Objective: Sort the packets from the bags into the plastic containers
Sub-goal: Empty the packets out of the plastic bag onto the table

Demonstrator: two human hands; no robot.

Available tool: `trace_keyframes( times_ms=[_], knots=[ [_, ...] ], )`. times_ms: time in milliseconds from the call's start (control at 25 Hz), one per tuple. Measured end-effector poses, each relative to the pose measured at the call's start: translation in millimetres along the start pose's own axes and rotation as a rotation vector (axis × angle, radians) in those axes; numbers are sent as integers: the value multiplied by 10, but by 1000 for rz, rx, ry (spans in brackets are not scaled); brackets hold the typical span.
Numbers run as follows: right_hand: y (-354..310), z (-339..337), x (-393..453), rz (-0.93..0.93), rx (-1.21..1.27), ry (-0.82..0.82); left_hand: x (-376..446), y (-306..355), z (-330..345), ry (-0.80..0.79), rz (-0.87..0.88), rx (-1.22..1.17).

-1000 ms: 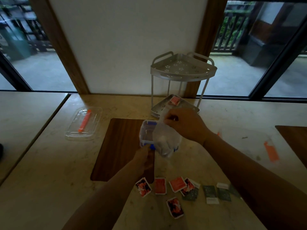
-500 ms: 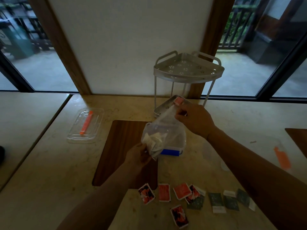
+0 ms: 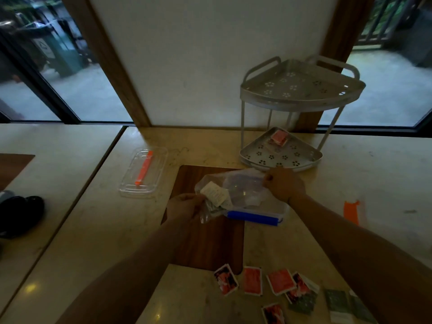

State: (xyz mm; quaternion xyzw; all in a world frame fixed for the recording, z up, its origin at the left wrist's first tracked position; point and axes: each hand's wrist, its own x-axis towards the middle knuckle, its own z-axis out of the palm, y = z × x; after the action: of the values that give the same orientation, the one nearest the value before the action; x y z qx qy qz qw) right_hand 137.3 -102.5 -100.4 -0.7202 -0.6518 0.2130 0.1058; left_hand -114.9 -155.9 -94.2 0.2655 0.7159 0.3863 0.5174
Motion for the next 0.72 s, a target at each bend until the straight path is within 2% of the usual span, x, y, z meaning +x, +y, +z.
trace_keyframes(
  times_ms=[280, 520, 720],
  knots=[
    [245, 364, 239, 139, 34, -106, 222, 168, 125, 18, 20, 132],
    [339, 495, 341, 197, 47, -116, 277, 299, 217, -18, 18, 101],
    [385, 558, 368, 216, 88, -180, 257, 552, 357, -109, 74, 24]
  ],
)
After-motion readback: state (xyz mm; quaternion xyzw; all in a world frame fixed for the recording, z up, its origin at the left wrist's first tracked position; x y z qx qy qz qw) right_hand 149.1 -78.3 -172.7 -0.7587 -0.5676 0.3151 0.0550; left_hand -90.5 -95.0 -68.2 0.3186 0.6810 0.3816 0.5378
